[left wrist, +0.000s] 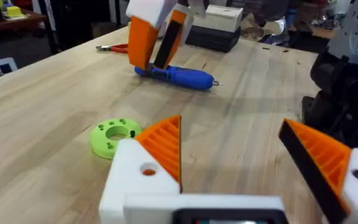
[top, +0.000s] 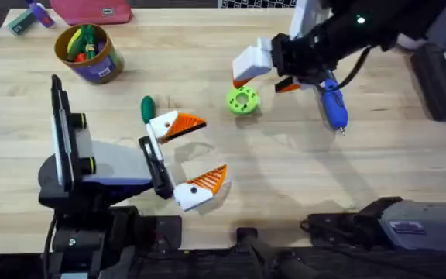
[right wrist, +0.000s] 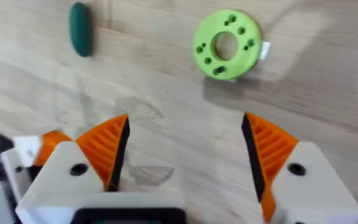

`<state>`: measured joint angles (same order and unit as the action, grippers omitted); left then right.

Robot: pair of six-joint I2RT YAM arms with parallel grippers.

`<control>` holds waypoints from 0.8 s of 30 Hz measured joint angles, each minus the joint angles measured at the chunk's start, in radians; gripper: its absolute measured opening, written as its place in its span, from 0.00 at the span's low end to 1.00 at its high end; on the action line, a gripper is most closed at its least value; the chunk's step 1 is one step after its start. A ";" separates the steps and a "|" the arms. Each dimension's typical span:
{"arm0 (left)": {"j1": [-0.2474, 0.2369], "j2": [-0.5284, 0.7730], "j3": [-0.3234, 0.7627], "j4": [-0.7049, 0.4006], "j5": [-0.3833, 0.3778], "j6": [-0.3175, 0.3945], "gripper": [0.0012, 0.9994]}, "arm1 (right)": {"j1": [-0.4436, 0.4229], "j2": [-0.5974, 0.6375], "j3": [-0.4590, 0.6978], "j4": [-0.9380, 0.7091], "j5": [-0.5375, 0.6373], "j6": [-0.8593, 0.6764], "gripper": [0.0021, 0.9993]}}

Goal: Pick up the gripper from the table and insert it into the empty holder that is missing its gripper. Then pick up a screw, insert it into the mounting hole, and use the screwdriver to tighten it. Finally, clean up the table by picking up the vegetable and placing it into the bucket.

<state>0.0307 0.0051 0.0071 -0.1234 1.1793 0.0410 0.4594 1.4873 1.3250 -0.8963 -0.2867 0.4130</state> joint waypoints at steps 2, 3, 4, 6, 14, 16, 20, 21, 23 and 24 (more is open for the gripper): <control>0.000 0.000 0.000 0.000 0.000 0.000 0.99 | 0.027 0.023 0.027 -0.021 0.065 -0.002 0.99; 0.000 0.000 0.000 0.000 0.000 0.000 0.99 | 0.038 0.041 0.039 -0.031 0.091 0.000 0.99; 0.000 0.000 0.000 0.000 0.000 0.000 0.99 | 0.048 0.063 0.050 -0.041 0.112 0.001 0.99; 0.000 0.000 0.000 0.000 0.000 0.000 0.99 | 0.062 0.112 0.070 -0.062 0.142 0.001 0.99; 0.000 0.000 0.000 0.000 0.000 0.000 0.99 | 0.096 0.268 0.139 -0.087 0.213 0.009 0.99; 0.000 0.000 0.000 0.000 0.000 0.000 0.99 | 0.111 0.291 0.150 -0.095 0.248 0.018 0.99; 0.000 0.000 0.000 0.000 0.000 0.000 0.99 | 0.143 0.332 0.172 -0.096 0.292 0.032 0.90; 0.000 0.000 0.000 0.000 0.000 0.000 0.99 | 0.149 0.342 0.179 -0.096 0.299 0.035 0.88; 0.000 0.000 0.000 0.000 0.000 0.000 0.99 | 0.159 0.359 0.192 -0.096 0.308 0.036 0.86; 0.000 0.000 0.000 0.000 0.000 0.000 0.99 | 0.162 0.371 0.201 -0.097 0.312 0.036 0.85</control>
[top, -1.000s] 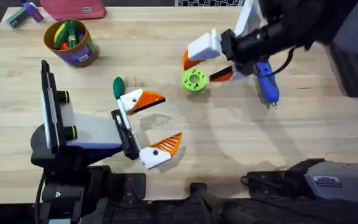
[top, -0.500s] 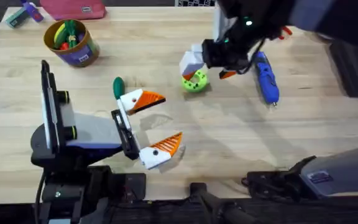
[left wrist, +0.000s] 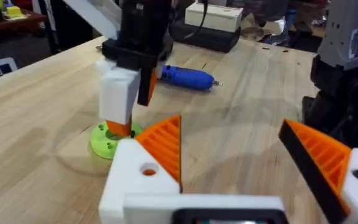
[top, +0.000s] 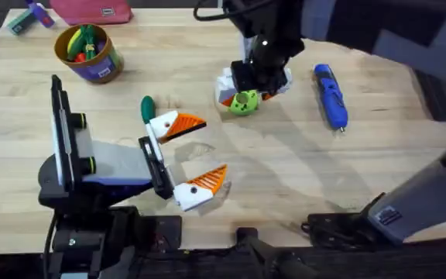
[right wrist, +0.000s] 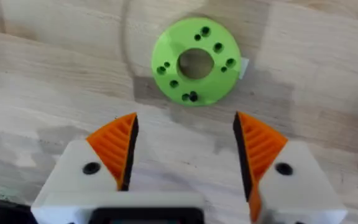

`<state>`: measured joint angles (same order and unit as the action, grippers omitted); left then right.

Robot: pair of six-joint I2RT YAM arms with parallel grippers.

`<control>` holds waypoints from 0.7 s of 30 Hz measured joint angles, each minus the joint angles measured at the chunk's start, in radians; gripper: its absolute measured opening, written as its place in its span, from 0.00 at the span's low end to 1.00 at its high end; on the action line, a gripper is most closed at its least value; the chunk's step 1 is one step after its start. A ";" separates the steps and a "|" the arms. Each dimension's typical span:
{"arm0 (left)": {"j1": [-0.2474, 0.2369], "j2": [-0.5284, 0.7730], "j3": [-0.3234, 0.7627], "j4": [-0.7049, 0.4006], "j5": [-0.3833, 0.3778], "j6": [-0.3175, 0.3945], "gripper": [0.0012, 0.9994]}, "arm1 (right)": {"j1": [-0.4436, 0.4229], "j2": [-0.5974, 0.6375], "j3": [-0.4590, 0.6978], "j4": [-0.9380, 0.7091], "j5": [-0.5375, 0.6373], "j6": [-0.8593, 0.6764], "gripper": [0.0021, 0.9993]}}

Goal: Pick up the gripper from the table and insert it into the empty holder that is missing its gripper. Then pick up a screw, insert it into the mounting hole, and use the screwdriver to tighten it. Finally, clean up the table by picking up the vegetable and placing it into the bucket.

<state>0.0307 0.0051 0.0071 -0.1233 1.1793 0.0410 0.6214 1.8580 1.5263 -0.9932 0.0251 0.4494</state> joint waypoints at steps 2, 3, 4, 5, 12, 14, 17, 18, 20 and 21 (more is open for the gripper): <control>0.000 0.000 0.000 0.000 0.000 0.000 0.99 | 0.002 0.021 0.010 0.002 0.006 0.000 0.82; 0.000 0.000 0.000 0.000 0.000 0.000 0.99 | 0.002 0.032 0.012 0.002 0.008 0.000 0.80; 0.000 0.000 0.000 0.000 0.000 0.000 0.99 | 0.002 0.042 0.012 0.002 0.010 0.000 0.78; 0.000 0.000 0.000 0.000 0.000 0.000 0.99 | 0.002 0.053 0.013 0.001 0.012 0.000 0.74; 0.000 0.000 0.000 0.000 0.000 0.000 0.99 | 0.002 0.096 0.013 0.008 0.012 0.003 0.61; 0.000 0.000 0.000 0.000 0.000 0.000 0.99 | 0.002 0.097 0.013 0.011 0.013 0.003 0.57; 0.000 0.000 0.000 0.000 0.000 0.000 0.99 | 0.002 0.098 0.013 0.020 0.021 0.004 0.54; 0.000 0.000 0.000 0.000 0.000 0.000 0.99 | 0.002 0.099 0.013 0.022 0.026 0.004 0.54; 0.000 0.000 0.000 0.000 0.000 0.000 0.99 | 0.002 0.103 0.014 0.023 0.034 0.004 0.53; 0.000 0.000 0.000 0.000 0.000 0.000 0.99 | 0.002 0.106 0.015 0.023 0.036 0.004 0.52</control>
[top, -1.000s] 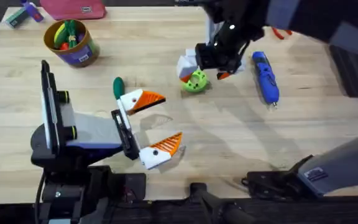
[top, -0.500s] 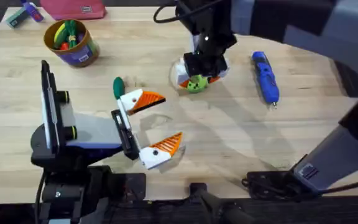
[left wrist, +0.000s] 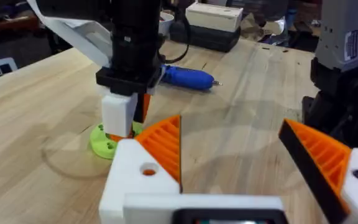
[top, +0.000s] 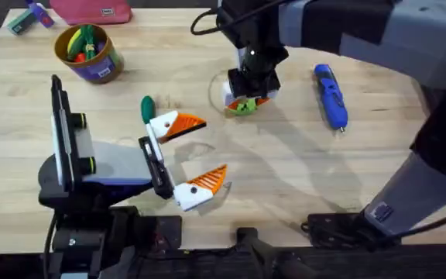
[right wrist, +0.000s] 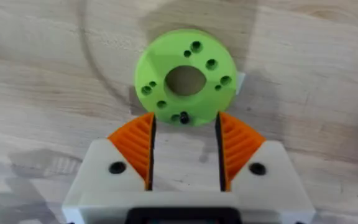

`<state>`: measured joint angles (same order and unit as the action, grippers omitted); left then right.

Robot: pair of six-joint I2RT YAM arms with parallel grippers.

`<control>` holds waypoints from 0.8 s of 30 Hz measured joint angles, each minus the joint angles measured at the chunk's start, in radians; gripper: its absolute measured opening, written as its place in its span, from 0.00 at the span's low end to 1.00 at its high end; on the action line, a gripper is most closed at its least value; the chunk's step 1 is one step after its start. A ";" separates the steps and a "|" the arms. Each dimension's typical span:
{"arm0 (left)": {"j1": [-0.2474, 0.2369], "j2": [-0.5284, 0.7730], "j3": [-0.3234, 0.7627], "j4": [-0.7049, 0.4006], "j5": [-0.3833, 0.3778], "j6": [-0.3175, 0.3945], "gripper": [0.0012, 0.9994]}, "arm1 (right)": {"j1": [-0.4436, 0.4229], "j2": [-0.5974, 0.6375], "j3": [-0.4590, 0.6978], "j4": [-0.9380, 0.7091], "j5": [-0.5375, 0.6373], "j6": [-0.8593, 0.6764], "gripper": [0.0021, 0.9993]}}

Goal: Pick up the gripper from the table and insert it into the empty holder that is missing its gripper. Then pick up a screw, insert it into the mounting hole, and use the screwdriver to tighten it. Finally, clean up the table by picking up the vegetable and placing it into the bucket.

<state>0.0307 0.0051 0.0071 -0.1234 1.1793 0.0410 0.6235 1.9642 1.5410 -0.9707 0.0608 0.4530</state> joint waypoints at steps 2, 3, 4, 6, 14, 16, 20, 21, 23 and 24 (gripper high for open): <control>0.000 0.000 0.000 0.000 0.000 0.000 0.99 | 0.000 0.009 0.000 0.000 0.003 0.000 0.49; 0.000 0.000 0.000 0.000 0.000 0.000 0.99 | 0.000 0.015 0.000 0.002 0.003 0.000 0.49; 0.000 0.000 0.000 0.000 0.000 0.000 0.99 | 0.000 0.019 0.000 0.004 0.004 0.000 0.48; 0.000 0.000 0.000 0.000 0.000 0.000 0.99 | 0.000 0.027 0.001 0.003 0.007 0.000 0.45; 0.000 0.000 0.000 0.000 0.000 0.000 0.99 | 0.000 0.027 0.002 0.006 0.022 0.000 0.32; 0.000 0.000 0.000 0.000 0.000 0.000 0.99 | 0.000 0.027 0.002 0.006 0.022 0.000 0.25; 0.000 0.000 0.000 0.000 0.000 0.000 0.99 | 0.000 0.027 0.003 0.010 0.023 0.001 0.09; 0.000 0.000 0.000 0.000 0.000 0.000 0.99 | 0.000 0.027 0.003 0.010 0.021 0.003 0.08; 0.000 0.000 0.000 0.000 0.000 0.000 0.99 | 0.004 0.027 0.003 0.011 0.021 0.003 0.06; 0.000 0.000 0.000 0.000 0.000 0.000 0.99 | 0.005 0.027 0.003 0.012 0.021 0.003 0.03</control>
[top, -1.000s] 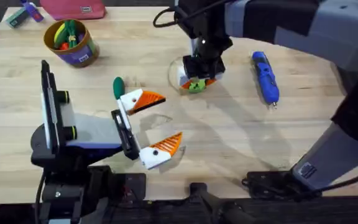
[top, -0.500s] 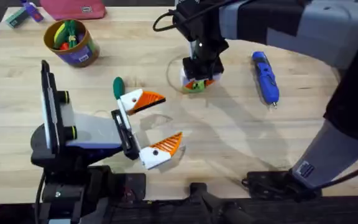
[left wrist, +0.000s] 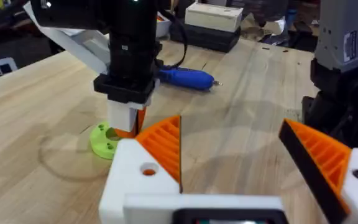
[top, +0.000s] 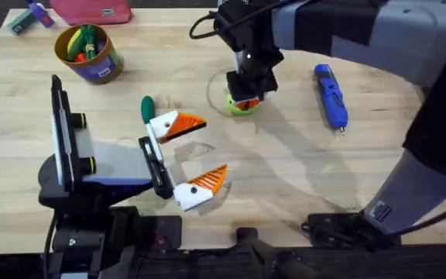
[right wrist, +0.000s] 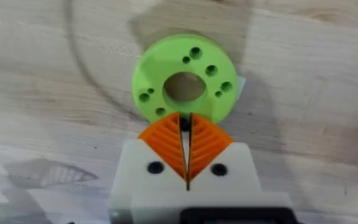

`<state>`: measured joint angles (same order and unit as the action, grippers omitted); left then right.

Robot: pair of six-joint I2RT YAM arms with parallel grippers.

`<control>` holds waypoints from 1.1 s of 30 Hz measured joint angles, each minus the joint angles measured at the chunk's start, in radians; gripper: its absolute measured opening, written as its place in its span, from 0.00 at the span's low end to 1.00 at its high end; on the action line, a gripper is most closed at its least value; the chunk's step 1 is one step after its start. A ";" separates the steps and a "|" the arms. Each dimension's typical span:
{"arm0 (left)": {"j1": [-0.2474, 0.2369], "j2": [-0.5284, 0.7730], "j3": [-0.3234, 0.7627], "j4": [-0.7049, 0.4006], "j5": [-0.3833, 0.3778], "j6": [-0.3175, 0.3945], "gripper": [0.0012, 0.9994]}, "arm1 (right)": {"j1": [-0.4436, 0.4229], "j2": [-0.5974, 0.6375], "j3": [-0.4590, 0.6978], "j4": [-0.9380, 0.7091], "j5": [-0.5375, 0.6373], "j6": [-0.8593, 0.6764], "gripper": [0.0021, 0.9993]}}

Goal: Pick up the gripper from the table and insert it into the empty holder that is missing its gripper. Then pick up a screw, insert it into the mounting hole, and use the screwdriver to tighten it. Finally, clean up the table by picking up the vegetable and placing it into the bucket.

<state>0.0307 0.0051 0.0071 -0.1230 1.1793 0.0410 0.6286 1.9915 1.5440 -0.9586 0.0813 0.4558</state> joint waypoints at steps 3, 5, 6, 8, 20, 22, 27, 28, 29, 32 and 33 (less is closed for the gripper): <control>0.000 0.000 0.000 0.000 0.000 0.000 0.99 | 0.006 0.000 0.000 0.002 0.001 0.004 0.01; 0.000 0.000 0.000 0.000 0.000 0.000 0.99 | 0.009 0.000 0.000 0.005 0.001 0.004 0.01; 0.000 0.000 0.000 0.000 0.000 0.000 0.99 | 0.010 0.000 0.000 0.006 0.001 0.004 0.01; 0.000 0.000 0.000 0.000 0.000 0.000 0.99 | 0.011 0.000 0.000 0.008 0.001 0.004 0.00; 0.000 0.000 0.000 0.000 0.000 0.000 0.99 | 0.011 0.000 0.022 -0.013 0.001 0.004 0.00; 0.000 0.000 0.000 0.000 0.000 0.000 0.99 | 0.011 0.000 0.041 -0.029 0.001 0.004 0.00; 0.000 0.000 0.000 0.000 0.000 0.000 0.99 | 0.011 0.000 0.088 -0.053 0.001 0.004 0.00; 0.000 0.000 0.000 0.000 0.000 0.000 0.99 | 0.011 0.000 0.099 -0.062 0.001 0.004 0.00; 0.000 0.000 0.000 0.000 0.000 0.000 0.99 | 0.011 0.000 0.111 -0.072 0.001 0.004 0.00; 0.000 0.000 0.000 0.000 0.000 0.000 0.99 | 0.010 -0.003 0.137 -0.105 0.001 0.004 0.00; 0.000 0.000 0.000 0.000 0.000 0.000 0.99 | 0.010 -0.006 0.143 -0.115 0.001 0.004 0.00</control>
<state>0.0307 0.0051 0.0071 -0.1230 1.1793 0.0410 0.6384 1.9857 1.6873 -1.0737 0.0818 0.4603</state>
